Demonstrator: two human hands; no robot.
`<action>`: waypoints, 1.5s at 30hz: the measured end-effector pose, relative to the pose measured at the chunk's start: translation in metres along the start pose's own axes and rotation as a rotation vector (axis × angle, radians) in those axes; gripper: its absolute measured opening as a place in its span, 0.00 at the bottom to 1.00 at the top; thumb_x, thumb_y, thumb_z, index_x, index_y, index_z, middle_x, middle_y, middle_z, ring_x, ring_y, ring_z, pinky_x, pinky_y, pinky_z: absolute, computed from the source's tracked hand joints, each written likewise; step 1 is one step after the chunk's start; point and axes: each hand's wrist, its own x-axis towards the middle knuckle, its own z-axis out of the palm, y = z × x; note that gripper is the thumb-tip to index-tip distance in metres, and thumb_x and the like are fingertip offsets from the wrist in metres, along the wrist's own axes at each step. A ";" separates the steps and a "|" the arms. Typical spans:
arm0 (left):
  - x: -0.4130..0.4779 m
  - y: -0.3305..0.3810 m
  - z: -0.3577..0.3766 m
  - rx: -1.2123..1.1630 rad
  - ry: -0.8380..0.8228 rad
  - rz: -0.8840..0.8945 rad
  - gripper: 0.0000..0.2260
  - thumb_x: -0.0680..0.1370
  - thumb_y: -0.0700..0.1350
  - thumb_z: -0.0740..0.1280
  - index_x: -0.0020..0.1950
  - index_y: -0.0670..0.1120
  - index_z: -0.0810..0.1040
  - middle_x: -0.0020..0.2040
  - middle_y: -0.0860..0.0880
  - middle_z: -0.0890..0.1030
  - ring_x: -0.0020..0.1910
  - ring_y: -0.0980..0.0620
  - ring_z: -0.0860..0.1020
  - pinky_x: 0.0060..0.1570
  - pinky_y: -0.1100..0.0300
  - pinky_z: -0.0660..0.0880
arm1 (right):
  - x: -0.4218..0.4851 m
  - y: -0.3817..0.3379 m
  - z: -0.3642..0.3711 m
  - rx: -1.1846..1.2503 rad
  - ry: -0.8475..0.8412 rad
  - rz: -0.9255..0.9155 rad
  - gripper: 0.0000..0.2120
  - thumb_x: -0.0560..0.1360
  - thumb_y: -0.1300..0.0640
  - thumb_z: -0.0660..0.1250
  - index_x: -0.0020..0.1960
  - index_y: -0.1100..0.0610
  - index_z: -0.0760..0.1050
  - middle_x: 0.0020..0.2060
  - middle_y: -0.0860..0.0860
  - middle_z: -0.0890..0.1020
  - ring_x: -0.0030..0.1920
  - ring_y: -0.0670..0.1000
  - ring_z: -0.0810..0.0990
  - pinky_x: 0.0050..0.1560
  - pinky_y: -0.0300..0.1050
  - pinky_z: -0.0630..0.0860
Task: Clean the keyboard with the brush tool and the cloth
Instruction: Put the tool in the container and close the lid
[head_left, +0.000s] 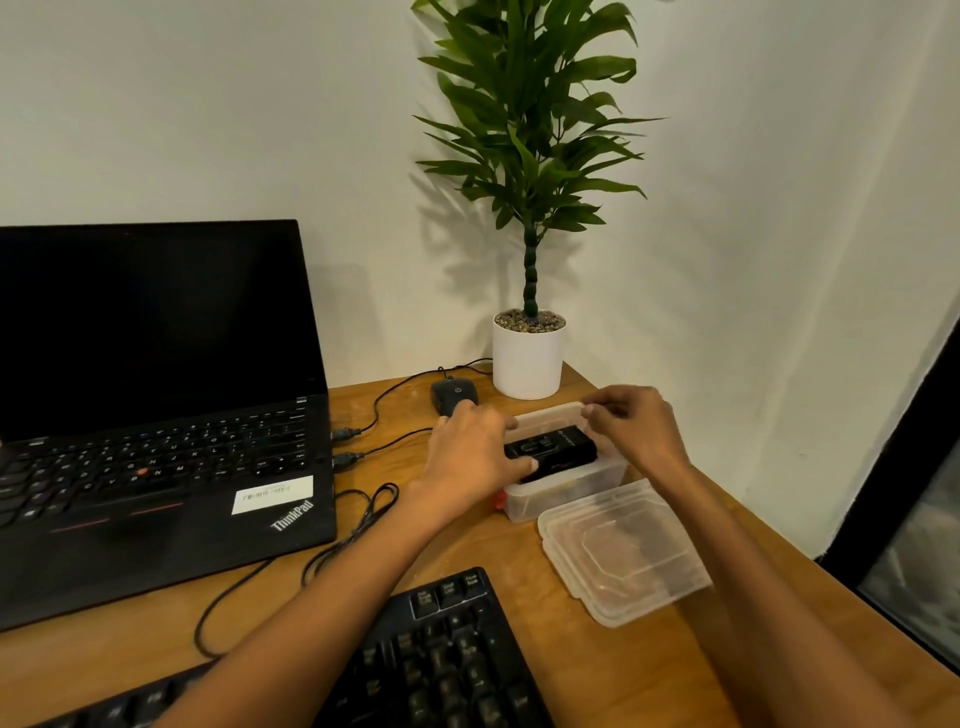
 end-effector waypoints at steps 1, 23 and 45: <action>-0.004 -0.001 -0.002 -0.011 0.051 0.019 0.24 0.72 0.58 0.67 0.65 0.49 0.74 0.59 0.50 0.77 0.60 0.49 0.69 0.55 0.53 0.67 | -0.002 0.000 -0.005 0.044 0.023 0.005 0.09 0.73 0.61 0.67 0.52 0.59 0.81 0.47 0.54 0.83 0.48 0.51 0.80 0.51 0.44 0.76; -0.080 0.011 0.004 -0.010 -0.204 0.400 0.13 0.76 0.46 0.66 0.60 0.51 0.77 0.60 0.53 0.76 0.62 0.55 0.70 0.61 0.55 0.69 | -0.072 0.061 -0.065 -0.143 -0.012 0.163 0.11 0.74 0.60 0.67 0.55 0.62 0.79 0.52 0.57 0.81 0.51 0.56 0.79 0.56 0.53 0.76; -0.089 0.012 0.005 0.094 0.091 0.586 0.07 0.77 0.49 0.63 0.51 0.49 0.78 0.50 0.51 0.79 0.49 0.52 0.77 0.44 0.58 0.76 | -0.093 0.056 -0.077 0.145 0.000 0.232 0.07 0.74 0.58 0.66 0.50 0.59 0.80 0.47 0.54 0.81 0.49 0.55 0.79 0.52 0.55 0.78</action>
